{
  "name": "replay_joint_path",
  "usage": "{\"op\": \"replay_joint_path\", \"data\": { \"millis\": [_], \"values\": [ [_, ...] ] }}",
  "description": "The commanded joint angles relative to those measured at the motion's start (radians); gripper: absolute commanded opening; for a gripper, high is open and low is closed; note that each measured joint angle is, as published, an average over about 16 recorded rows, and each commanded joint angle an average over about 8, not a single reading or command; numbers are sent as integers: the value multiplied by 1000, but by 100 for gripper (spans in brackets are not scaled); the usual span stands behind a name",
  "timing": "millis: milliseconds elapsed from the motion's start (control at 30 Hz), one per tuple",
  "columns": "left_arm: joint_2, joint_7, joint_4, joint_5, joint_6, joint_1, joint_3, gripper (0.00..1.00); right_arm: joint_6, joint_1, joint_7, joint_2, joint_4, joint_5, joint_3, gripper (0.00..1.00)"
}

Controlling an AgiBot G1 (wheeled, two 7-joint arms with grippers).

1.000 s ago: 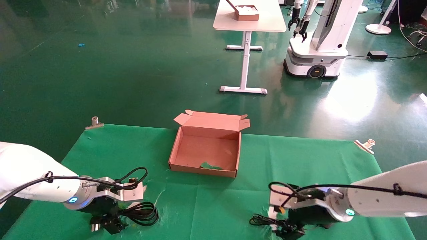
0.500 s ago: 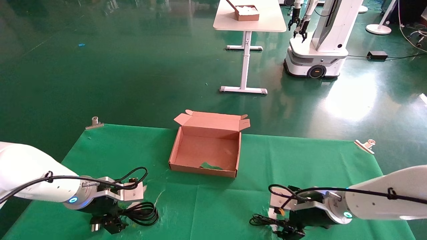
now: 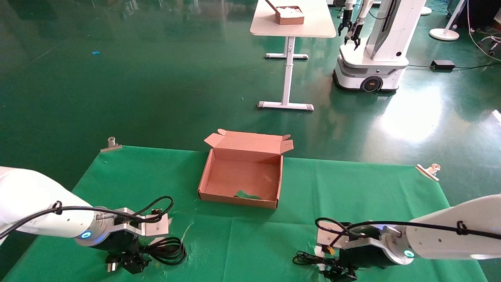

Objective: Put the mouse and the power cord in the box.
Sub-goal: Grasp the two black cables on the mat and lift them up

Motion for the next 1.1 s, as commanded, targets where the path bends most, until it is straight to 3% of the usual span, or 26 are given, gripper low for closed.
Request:
{"op": "replay_joint_path", "data": {
  "millis": [33,1100],
  "values": [
    [0,0,0,0,0,0,0,0,-1,0,0,0,0,1,0,0],
    [-1,-4,1,-6,5,-11,-6,0,10,21,18,15,-1,23,26,0]
  ]
}}
